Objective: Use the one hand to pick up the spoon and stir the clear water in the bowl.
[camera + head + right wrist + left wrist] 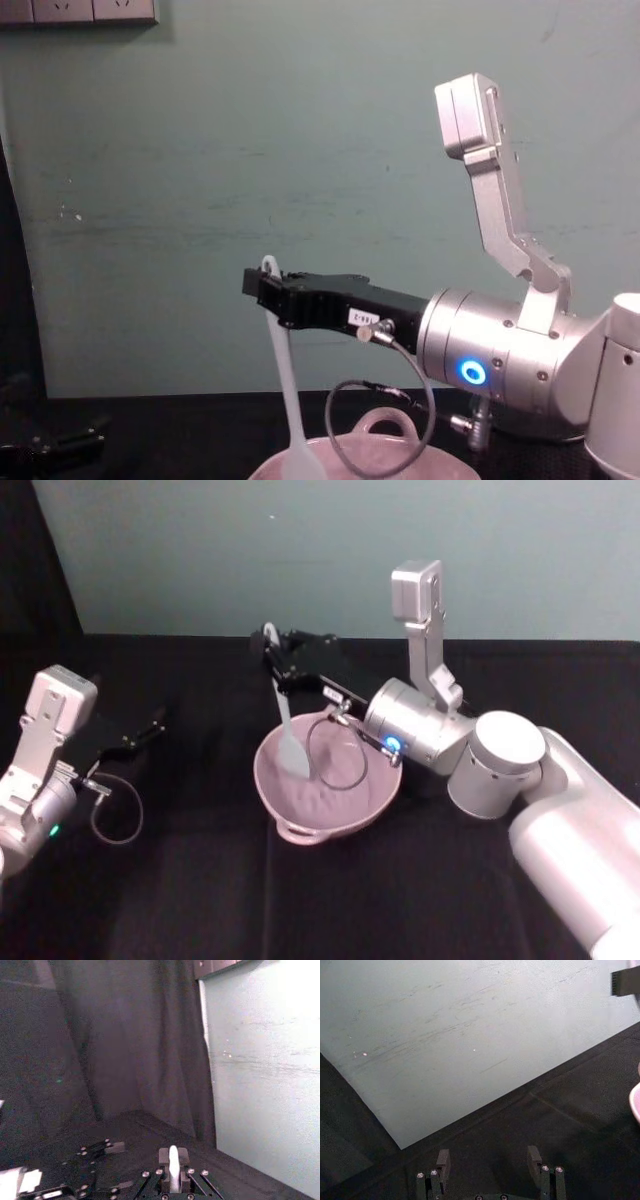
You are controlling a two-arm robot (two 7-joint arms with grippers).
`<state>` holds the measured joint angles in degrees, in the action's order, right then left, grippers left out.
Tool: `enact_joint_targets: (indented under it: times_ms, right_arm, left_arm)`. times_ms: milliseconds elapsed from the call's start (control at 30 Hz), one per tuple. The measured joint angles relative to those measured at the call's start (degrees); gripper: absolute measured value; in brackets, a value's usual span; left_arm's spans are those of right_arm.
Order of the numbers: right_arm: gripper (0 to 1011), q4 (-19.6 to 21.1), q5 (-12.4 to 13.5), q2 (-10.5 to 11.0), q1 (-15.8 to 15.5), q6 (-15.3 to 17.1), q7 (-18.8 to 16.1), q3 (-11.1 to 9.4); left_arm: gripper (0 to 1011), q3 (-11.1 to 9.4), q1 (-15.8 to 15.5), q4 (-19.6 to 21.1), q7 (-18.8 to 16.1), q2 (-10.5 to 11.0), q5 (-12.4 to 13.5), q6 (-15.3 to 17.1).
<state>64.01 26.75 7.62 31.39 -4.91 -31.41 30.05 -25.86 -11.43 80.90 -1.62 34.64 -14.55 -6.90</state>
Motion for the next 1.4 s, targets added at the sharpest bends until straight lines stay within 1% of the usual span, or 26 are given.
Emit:
enact_joint_targets:
  times_ms: [67,167,333,367,400,467,600,700,733,800,867,967,1167,1400]
  right_arm:
    - [109,-1.52,0.04,-0.26,0.98,-0.21,-0.02,-0.4]
    - [109,-2.41,0.19,-0.14,1.53,-0.31,0.11,-1.06]
    - [109,-1.97,0.32,0.82,1.16,-0.33,0.76,-2.24]
    - [109,-1.44,0.38,1.28,0.79,-0.32,1.03,-2.68]
    - [109,-1.44,0.38,1.28,0.79,-0.32,1.03,-2.68]
    - [109,0.25,0.37,2.43,-0.35,-0.18,1.72,-3.42]
    - [109,2.46,0.42,3.6,-1.97,0.12,2.49,-4.23]
    - [109,5.89,0.69,5.1,-4.65,0.68,3.35,-4.99]
    - [109,5.89,0.69,5.1,-4.65,0.68,3.35,-4.99]
    - [109,8.37,0.81,5.83,-6.53,1.03,3.75,-5.15]
    - [109,9.59,0.84,6.04,-7.39,1.09,3.81,-5.11]
    - [109,11.27,0.79,6.15,-8.52,1.21,3.79,-4.52]
    - [109,11.88,0.43,5.25,-8.77,1.08,3.41,-3.02]
    - [109,12.03,0.34,4.94,-8.8,0.77,3.43,-2.74]
  left_arm:
    - [1011,0.0,0.0,0.0,0.0,0.0,0.0,0.0]
    - [1011,0.0,0.0,0.0,0.0,0.0,0.0,0.0]
    - [1011,0.0,0.0,0.0,0.0,0.0,0.0,0.0]
    - [1011,0.0,0.0,0.0,0.0,0.0,0.0,0.0]
    - [1011,0.0,0.0,0.0,0.0,0.0,0.0,0.0]
    - [1011,0.0,0.0,0.0,0.0,0.0,0.0,0.0]
    - [1011,0.0,0.0,0.0,0.0,0.0,0.0,0.0]
    - [1011,0.0,0.0,0.0,0.0,0.01,0.0,0.0]
    - [1011,0.0,0.0,0.0,0.0,0.0,0.0,0.0]
    - [1011,0.0,0.0,0.0,0.0,0.0,0.0,0.0]
    - [1011,0.0,0.0,0.0,0.0,0.0,0.0,0.0]
    - [1011,0.0,0.0,0.0,0.0,0.0,0.0,0.0]
    - [1011,0.0,0.0,0.0,0.0,0.0,0.0,0.0]
    - [1011,0.0,0.0,0.0,0.0,0.01,0.0,0.0]
